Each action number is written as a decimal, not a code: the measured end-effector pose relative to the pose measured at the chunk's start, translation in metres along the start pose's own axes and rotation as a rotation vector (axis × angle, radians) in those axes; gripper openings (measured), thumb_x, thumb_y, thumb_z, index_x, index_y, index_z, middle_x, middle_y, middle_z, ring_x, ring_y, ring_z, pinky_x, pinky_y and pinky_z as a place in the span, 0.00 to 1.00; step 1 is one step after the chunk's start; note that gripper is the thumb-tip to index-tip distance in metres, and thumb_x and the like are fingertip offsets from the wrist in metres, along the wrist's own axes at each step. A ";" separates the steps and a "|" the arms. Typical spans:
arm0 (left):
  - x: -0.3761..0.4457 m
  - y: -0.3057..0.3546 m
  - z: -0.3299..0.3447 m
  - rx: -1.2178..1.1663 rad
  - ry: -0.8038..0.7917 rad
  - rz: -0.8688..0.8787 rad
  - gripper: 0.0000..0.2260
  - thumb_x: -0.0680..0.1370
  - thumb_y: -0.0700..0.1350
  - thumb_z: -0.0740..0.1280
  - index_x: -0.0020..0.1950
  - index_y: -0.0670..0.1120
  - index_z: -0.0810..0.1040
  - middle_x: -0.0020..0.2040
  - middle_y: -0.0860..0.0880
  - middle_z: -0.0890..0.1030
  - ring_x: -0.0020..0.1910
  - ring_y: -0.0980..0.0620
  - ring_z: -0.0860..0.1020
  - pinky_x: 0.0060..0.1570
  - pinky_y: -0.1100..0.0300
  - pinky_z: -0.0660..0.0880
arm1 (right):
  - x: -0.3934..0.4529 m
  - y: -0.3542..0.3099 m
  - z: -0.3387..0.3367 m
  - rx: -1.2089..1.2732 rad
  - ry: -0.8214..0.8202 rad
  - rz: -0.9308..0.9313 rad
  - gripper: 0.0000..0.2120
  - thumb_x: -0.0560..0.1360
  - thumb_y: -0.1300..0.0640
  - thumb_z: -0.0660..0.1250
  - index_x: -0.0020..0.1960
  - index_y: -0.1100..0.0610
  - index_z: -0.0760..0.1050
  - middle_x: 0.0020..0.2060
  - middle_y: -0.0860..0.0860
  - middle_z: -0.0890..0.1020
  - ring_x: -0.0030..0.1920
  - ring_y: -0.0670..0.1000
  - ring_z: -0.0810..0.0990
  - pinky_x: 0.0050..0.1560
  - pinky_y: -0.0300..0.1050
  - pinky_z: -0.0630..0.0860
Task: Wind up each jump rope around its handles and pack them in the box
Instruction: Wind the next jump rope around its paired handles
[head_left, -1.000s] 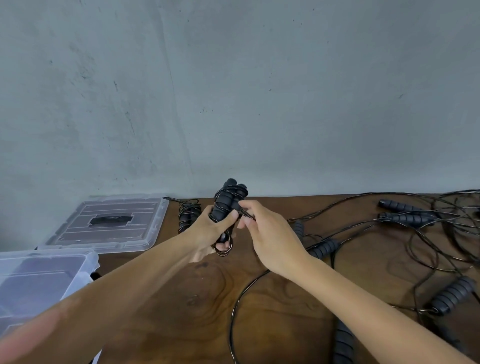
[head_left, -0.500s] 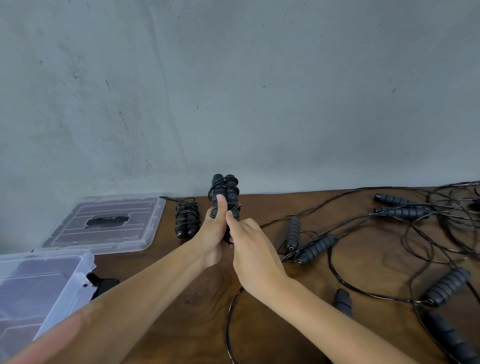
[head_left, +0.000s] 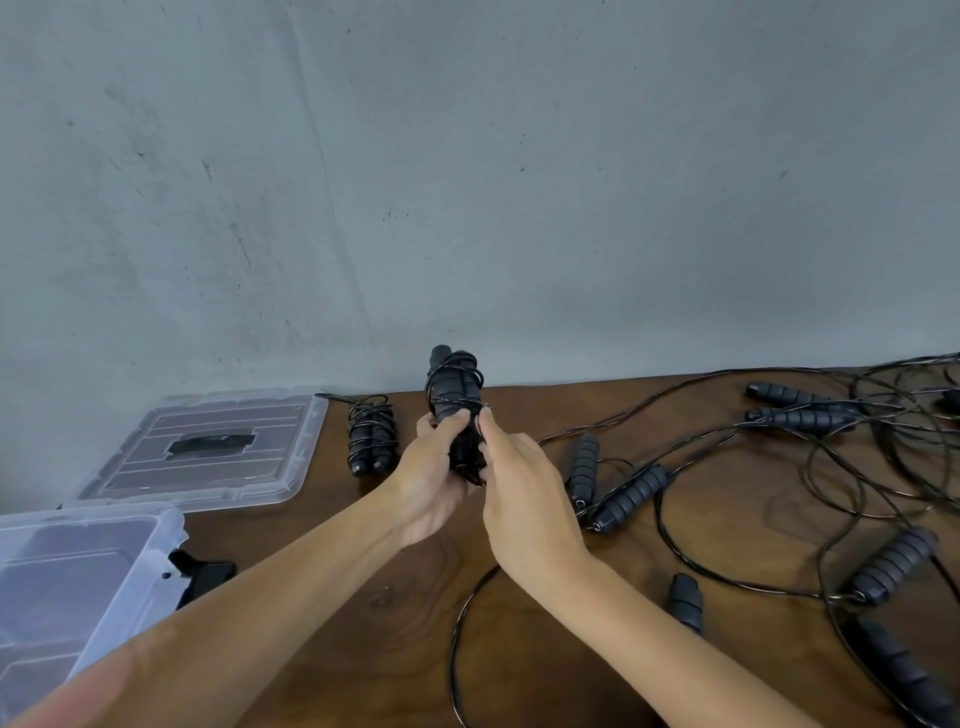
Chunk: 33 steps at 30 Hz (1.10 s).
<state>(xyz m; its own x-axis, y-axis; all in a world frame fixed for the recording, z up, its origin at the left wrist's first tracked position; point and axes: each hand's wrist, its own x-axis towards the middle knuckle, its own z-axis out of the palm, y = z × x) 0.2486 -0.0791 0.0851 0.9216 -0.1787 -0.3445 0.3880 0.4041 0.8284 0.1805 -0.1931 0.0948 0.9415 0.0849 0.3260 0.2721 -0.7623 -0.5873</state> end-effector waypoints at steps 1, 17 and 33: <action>-0.003 0.000 0.003 0.023 -0.006 0.007 0.18 0.86 0.45 0.64 0.74 0.46 0.65 0.57 0.42 0.79 0.51 0.46 0.79 0.47 0.53 0.81 | 0.000 -0.001 0.000 0.006 0.018 0.006 0.32 0.83 0.64 0.60 0.83 0.55 0.51 0.64 0.54 0.76 0.67 0.50 0.74 0.65 0.45 0.74; -0.008 0.012 0.005 -0.072 -0.209 -0.073 0.29 0.86 0.63 0.52 0.68 0.40 0.77 0.58 0.40 0.82 0.54 0.46 0.85 0.54 0.54 0.80 | 0.009 0.011 0.016 0.047 0.241 -0.126 0.29 0.80 0.60 0.68 0.79 0.58 0.64 0.59 0.53 0.76 0.60 0.54 0.79 0.46 0.50 0.84; -0.007 0.050 -0.039 -0.116 -0.168 -0.077 0.52 0.75 0.79 0.43 0.74 0.37 0.71 0.68 0.32 0.78 0.63 0.32 0.81 0.59 0.40 0.81 | 0.012 0.051 -0.003 0.099 0.325 -0.451 0.29 0.76 0.76 0.66 0.75 0.62 0.70 0.59 0.48 0.72 0.61 0.55 0.74 0.55 0.45 0.83</action>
<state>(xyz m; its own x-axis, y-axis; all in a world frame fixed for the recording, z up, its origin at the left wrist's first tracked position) 0.2620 -0.0228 0.1112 0.8784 -0.3560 -0.3188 0.4648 0.4820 0.7427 0.2051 -0.2327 0.0715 0.6222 0.1749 0.7631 0.6658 -0.6309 -0.3983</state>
